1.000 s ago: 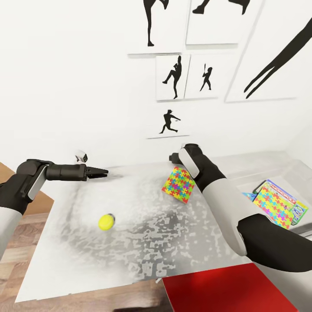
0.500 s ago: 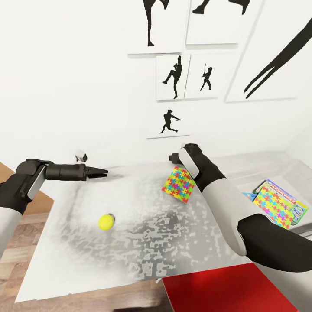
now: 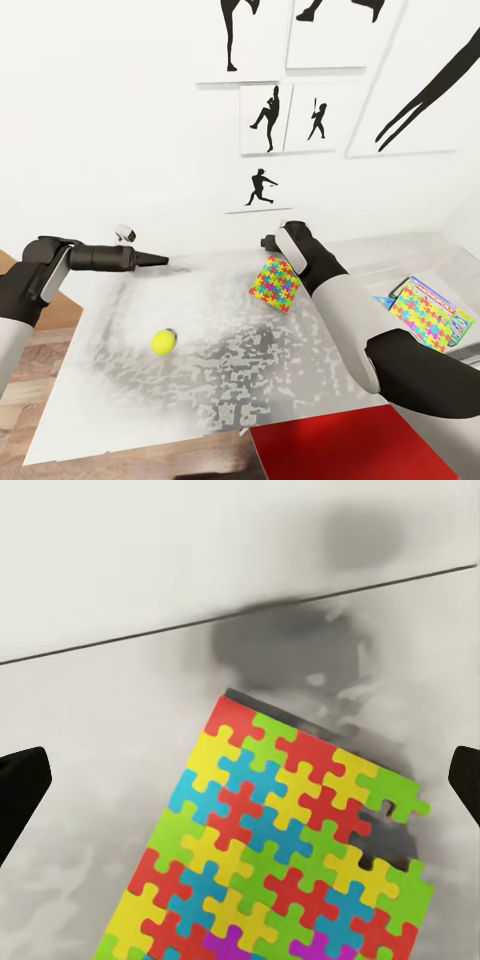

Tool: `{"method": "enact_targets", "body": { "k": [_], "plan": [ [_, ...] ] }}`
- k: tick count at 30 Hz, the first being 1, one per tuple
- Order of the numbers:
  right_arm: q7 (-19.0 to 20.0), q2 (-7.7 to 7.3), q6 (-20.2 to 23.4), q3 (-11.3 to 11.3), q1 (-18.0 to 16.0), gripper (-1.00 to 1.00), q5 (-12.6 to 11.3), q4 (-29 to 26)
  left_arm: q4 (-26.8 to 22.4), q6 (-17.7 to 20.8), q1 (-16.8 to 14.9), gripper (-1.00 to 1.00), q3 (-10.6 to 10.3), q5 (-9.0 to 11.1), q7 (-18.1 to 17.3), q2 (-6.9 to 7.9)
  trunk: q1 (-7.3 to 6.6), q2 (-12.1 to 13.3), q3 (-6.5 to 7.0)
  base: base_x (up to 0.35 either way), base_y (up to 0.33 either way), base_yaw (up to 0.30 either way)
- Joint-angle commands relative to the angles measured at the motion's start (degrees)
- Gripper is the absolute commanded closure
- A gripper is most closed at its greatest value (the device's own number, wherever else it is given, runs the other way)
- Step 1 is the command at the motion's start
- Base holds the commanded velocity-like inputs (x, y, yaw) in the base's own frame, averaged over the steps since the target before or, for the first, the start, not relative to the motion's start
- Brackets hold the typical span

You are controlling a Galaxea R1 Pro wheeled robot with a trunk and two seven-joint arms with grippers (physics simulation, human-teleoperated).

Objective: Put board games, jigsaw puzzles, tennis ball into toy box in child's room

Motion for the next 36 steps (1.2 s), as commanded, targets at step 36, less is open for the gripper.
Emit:
{"method": "enact_targets", "body": {
  "k": [36],
  "plan": [
    [-0.5,-0.44,-0.4,0.2,-0.1,-1.0,-0.6,-1.4,-21.7,0.5,-0.1,-1.0,-9.2,-1.0,0.5,-7.4,0.03,-0.1,-2.36,0.0,0.0,0.0]
  ]
}}
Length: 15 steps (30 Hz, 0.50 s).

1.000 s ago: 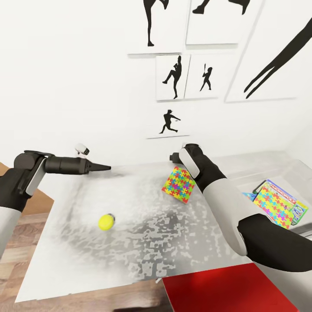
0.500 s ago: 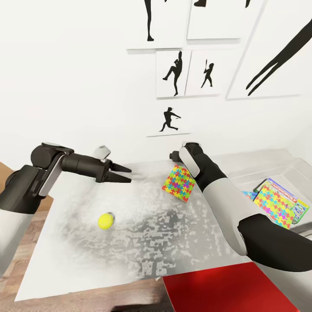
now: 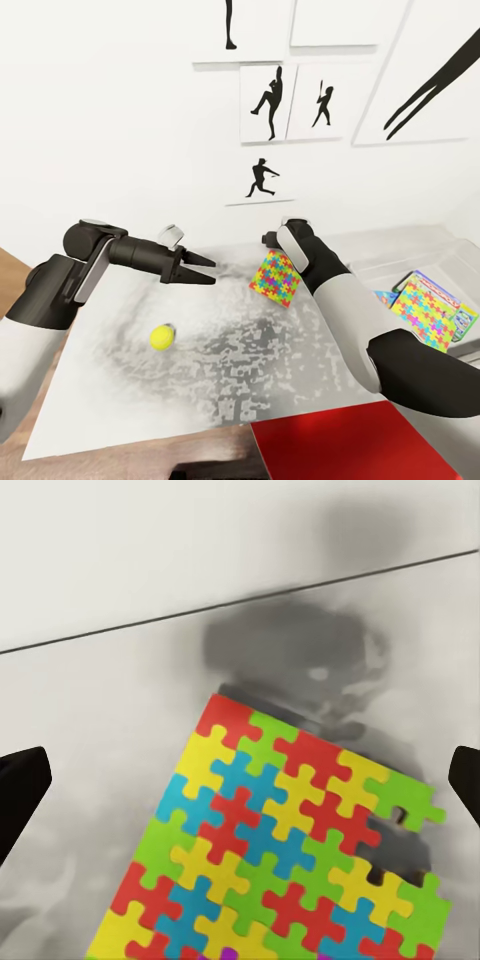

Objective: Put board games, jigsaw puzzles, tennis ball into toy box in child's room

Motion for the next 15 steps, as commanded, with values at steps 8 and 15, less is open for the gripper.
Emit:
{"method": "enact_targets", "body": {
  "k": [8,15],
  "plan": [
    [-0.5,-0.06,-0.5,0.5,-1.5,-1.0,-0.6,-0.1,0.0,0.6,-0.1,-1.0,-0.2,0.2,-0.1,-0.04,0.03,-0.1,-0.85,0.0,0.0,0.0],
    [-0.5,0.13,-0.6,0.6,-2.3,-1.0,-0.6,-0.1,0.0,0.6,-0.1,-1.0,-0.2,0.2,-0.1,-0.05,0.03,-0.1,-1.51,0.0,0.0,0.0]
  ]
}}
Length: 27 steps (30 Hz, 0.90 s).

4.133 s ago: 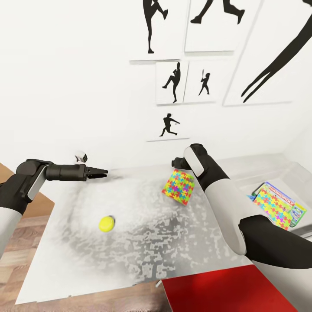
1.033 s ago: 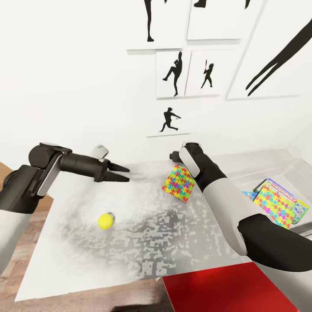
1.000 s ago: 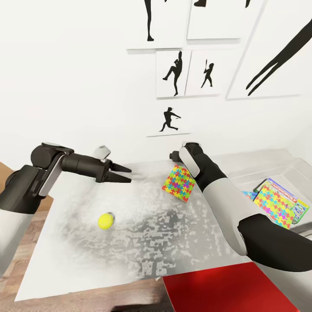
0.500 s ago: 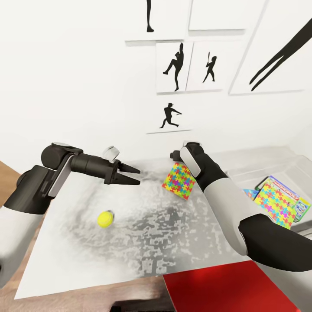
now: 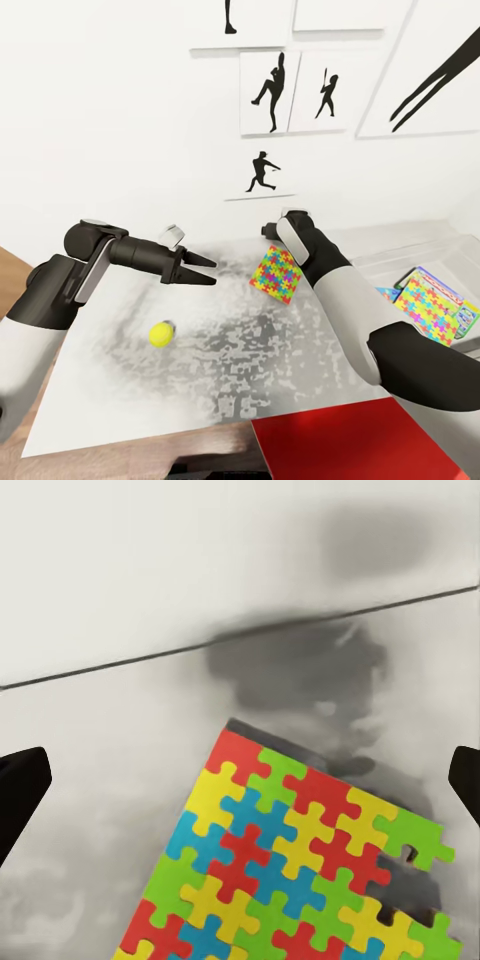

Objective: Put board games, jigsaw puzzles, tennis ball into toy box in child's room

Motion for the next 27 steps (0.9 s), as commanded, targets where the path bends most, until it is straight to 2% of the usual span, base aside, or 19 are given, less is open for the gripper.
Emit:
{"method": "enact_targets", "body": {
  "k": [1,7,13,17,27],
  "plan": [
    [-0.6,-0.01,0.1,0.2,-0.1,-1.0,-0.6,0.0,0.0,0.5,-0.1,-1.0,-0.1,0.2,-0.1,0.05,0.03,-0.1,-0.19,0.0,0.0,0.0],
    [-0.5,-0.03,0.1,0.3,-0.5,-1.0,-0.1,0.0,0.0,0.5,-0.1,-1.0,0.0,0.2,-0.1,0.05,0.03,-0.1,-0.75,0.0,0.0,0.0],
    [-0.4,0.17,0.1,0.2,-0.5,-1.0,3.5,0.0,0.0,0.6,-0.1,-1.0,0.0,0.2,-0.1,0.05,0.03,-0.1,-1.32,0.0,0.0,0.0],
    [-0.2,0.21,0.1,0.1,-0.5,-1.0,4.9,0.0,0.0,0.6,-0.1,-1.0,0.0,0.2,-0.1,0.05,0.03,-0.1,-1.69,0.0,0.0,0.0],
    [-0.2,0.23,0.1,0.0,-0.6,-1.0,5.4,0.1,0.0,0.6,-0.1,-1.0,0.0,0.2,-0.1,0.05,0.03,-0.1,-2.63,0.0,0.0,0.0]
  ]
}}
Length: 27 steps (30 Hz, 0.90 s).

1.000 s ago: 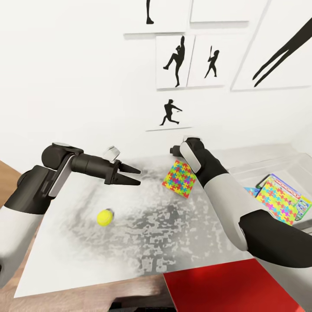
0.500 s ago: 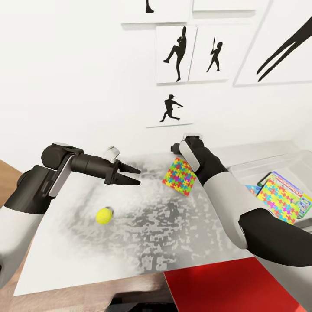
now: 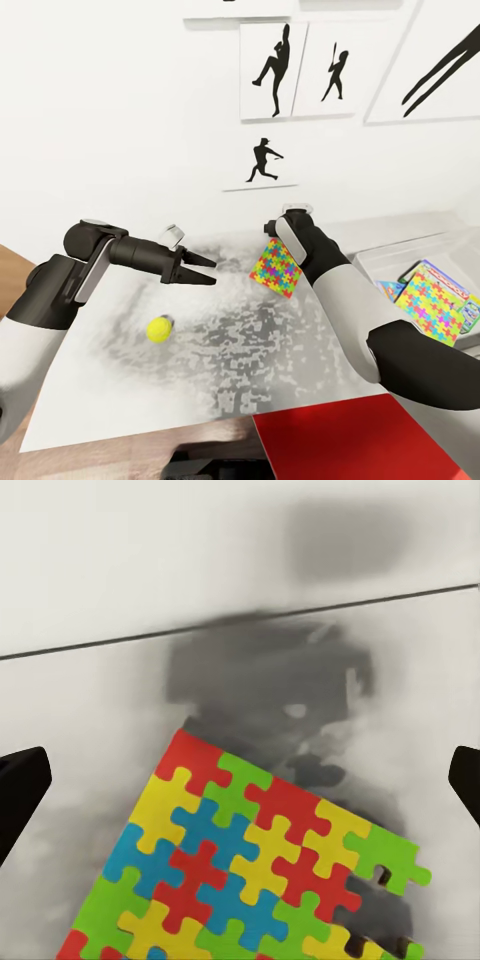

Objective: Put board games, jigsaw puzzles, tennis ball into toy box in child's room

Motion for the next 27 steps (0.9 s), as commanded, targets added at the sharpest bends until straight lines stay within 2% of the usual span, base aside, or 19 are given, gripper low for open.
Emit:
{"method": "enact_targets", "body": {
  "k": [1,11,27],
  "plan": [
    [-0.5,-0.05,0.1,0.2,-0.1,-1.0,-0.6,0.0,0.0,0.6,-0.1,-1.0,-0.1,0.2,-0.1,0.05,0.03,-0.1,-0.18,0.0,0.0,0.0],
    [-0.5,-0.23,0.2,0.2,-0.1,-1.0,-0.7,-0.1,-0.6,0.6,-0.1,-1.0,-0.1,0.2,-0.1,0.05,0.03,-0.1,-1.0,0.0,0.0,0.0],
    [-0.4,0.22,0.3,0.1,-0.1,-1.0,-0.7,-0.2,-0.6,0.6,-0.1,-1.0,-0.1,0.3,-0.1,0.05,0.03,-0.1,-1.08,0.0,0.0,0.0]
  ]
}}
